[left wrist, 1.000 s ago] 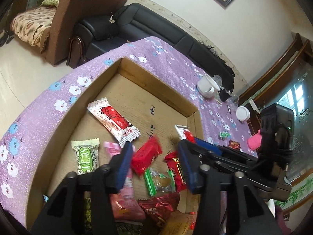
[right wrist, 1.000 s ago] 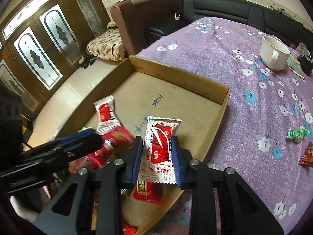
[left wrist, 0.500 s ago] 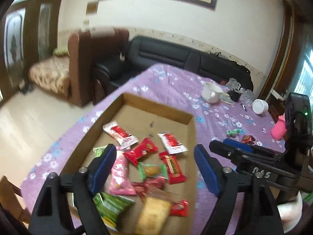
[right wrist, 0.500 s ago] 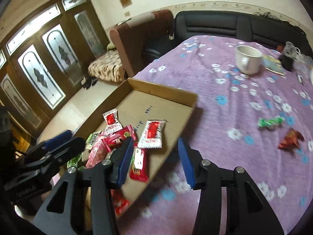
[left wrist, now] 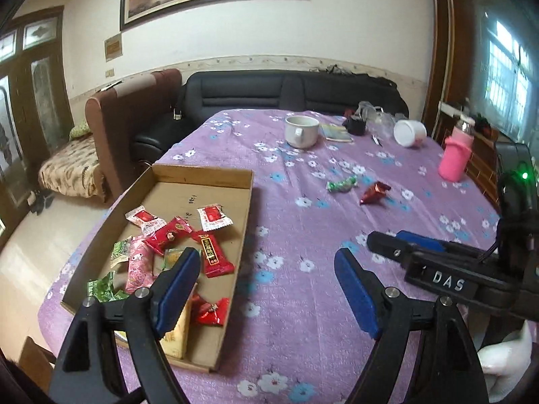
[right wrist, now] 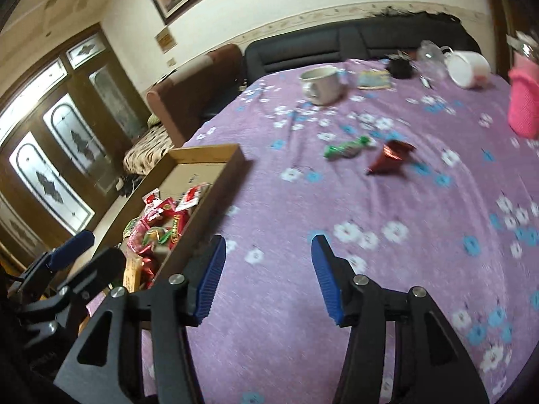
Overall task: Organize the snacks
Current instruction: 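Move both open tools back toward the green candy and brown packet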
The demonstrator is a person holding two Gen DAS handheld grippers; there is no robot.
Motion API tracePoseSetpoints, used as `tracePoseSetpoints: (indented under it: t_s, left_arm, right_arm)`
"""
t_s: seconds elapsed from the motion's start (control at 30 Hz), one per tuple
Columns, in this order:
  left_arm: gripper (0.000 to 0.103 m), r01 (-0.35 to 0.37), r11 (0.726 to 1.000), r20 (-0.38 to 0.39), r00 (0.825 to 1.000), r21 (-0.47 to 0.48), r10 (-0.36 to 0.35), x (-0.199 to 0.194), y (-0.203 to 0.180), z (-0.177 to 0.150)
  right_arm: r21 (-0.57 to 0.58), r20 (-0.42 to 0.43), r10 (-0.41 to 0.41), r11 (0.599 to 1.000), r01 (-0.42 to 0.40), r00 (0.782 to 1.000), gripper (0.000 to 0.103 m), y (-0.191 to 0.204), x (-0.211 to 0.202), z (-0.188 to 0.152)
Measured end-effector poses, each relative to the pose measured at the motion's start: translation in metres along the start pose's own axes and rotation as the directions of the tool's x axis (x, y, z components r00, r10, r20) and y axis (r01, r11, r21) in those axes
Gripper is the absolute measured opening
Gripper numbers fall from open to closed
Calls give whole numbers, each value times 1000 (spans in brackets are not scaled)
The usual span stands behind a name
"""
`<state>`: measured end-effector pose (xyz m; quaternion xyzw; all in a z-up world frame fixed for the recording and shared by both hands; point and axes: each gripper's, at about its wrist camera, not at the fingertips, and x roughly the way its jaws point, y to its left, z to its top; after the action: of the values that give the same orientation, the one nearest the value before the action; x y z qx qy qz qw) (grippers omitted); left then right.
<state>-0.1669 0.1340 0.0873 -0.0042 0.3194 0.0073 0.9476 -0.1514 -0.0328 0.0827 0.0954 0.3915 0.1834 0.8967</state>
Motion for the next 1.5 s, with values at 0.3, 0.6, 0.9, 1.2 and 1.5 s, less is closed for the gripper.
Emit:
tracePoseSetpoints:
  t_s: [0.3,0.6,0.9,1.2,1.5]
  left_arm:
    - [82,-29,999,-35,999,38,30,-2,-19,-4]
    - [82,-20,999,-64,998,44,23,0,-27,-8]
    - [82,-12,1000,-88,996,25,14,6,-26,-11]
    - [82,70,997,-107,992,-26,-73,13,-20,-12]
    - [82,117,992,-142,982,-51,-123,35,-23,-16]
  right_arm:
    - [51,19,-17,999,16,1000,55,-24,-17,-10]
    - [63,17,-16,998,15,1000,55,-30,-18,-12]
    - [74,5,-21,997,20,1000,56,-34,-15,-14]
    - [89,5,-63,994,62,998,57,-53,-18,-10]
    - [142,5,-169,976,167,986,58,-104,-17,24]
